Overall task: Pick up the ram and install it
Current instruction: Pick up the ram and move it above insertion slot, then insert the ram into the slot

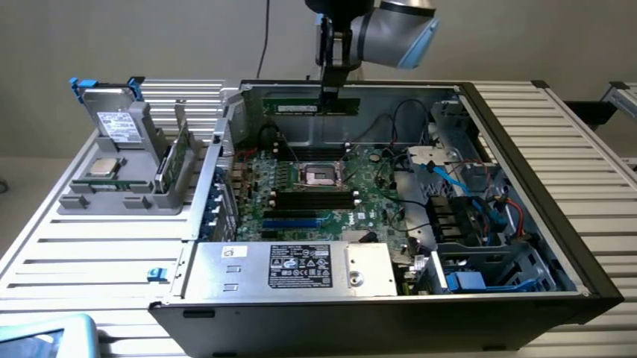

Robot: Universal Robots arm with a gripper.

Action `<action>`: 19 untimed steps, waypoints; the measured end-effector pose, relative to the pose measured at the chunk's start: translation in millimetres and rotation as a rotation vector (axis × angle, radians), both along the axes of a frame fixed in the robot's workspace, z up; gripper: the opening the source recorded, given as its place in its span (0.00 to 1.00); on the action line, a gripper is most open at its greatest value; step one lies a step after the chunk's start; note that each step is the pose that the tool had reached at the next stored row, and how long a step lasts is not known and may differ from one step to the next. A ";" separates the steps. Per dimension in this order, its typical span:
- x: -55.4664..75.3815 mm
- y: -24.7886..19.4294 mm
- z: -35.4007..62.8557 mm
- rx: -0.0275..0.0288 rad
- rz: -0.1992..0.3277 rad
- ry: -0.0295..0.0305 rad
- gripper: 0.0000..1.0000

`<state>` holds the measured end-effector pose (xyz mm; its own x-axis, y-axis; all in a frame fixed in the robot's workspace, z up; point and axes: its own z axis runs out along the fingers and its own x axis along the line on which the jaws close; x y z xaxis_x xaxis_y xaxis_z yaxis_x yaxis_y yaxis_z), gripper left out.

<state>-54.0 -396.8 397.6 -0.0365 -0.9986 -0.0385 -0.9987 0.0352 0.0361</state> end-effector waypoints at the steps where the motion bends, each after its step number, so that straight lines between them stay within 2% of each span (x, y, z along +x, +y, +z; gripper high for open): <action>1: 0.2 0.3 -0.2 0.0001 0.001 -0.0001 0.13; 19: 0.3 0.5 -0.4 0.0001 0.014 0.0000 0.13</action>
